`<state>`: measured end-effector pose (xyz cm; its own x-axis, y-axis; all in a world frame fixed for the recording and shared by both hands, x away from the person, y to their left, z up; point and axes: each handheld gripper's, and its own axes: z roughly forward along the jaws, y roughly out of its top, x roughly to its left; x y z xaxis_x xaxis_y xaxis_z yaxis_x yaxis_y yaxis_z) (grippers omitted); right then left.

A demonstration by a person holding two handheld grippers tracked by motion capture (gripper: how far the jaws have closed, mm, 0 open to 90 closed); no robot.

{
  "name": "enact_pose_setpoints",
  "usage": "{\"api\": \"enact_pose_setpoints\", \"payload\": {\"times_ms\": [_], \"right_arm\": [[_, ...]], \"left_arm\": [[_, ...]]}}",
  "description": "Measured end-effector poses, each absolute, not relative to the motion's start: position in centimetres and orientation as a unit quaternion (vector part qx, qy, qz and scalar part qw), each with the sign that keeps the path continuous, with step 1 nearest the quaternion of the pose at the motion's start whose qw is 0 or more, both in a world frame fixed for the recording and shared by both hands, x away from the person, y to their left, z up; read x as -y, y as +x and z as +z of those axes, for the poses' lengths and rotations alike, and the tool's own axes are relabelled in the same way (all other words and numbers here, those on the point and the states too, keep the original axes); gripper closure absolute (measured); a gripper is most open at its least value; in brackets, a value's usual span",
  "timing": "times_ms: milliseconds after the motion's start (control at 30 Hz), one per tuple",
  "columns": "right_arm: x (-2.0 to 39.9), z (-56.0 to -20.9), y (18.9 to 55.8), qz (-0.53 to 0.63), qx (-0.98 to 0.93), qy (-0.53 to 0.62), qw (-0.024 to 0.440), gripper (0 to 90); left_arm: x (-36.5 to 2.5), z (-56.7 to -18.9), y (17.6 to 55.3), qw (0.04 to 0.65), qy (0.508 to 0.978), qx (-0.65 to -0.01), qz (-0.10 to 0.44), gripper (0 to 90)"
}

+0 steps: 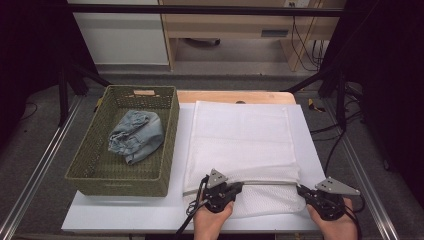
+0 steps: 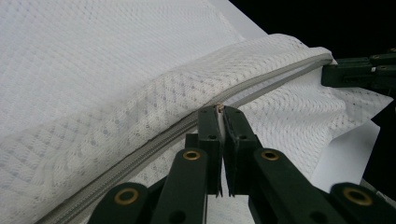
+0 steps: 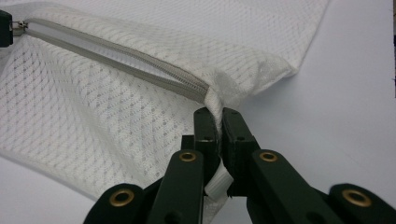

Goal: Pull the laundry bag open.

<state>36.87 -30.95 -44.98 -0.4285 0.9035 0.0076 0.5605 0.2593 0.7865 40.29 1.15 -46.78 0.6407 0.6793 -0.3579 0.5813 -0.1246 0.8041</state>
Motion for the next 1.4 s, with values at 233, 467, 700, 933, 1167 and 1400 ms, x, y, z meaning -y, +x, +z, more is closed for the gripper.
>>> {"api": "enact_pose_setpoints", "payload": {"times_ms": [233,467,700,933,1167,1400], "right_arm": [[31.0,-45.2,37.0,0.368,-0.762,0.485,0.221,86.2],[31.3,-45.5,37.0,0.362,-0.762,0.497,0.204,86.3],[31.5,-45.4,37.0,0.36,-0.76,0.502,0.204,86.3],[31.5,-45.3,36.9,0.357,-0.76,0.501,0.21,86.3],[31.4,-45.3,36.9,0.354,-0.76,0.503,0.213,86.4],[32.0,-45.3,36.8,0.346,-0.757,0.509,0.222,86.4]], "left_arm": [[-1.2,-46.8,40.5,0.502,0.755,-0.42,0.041,86.4],[-0.8,-47.1,40.8,0.495,0.76,-0.42,0.033,86.4],[-0.8,-47.2,40.7,0.497,0.759,-0.42,0.03,86.4],[-0.8,-47.6,40.6,0.502,0.755,-0.421,0.023,86.4],[-1.1,-47.6,40.6,0.519,0.743,-0.423,0.003,86.5],[-2.4,-47.7,40.8,0.528,0.729,-0.436,0.002,86.5]]}}
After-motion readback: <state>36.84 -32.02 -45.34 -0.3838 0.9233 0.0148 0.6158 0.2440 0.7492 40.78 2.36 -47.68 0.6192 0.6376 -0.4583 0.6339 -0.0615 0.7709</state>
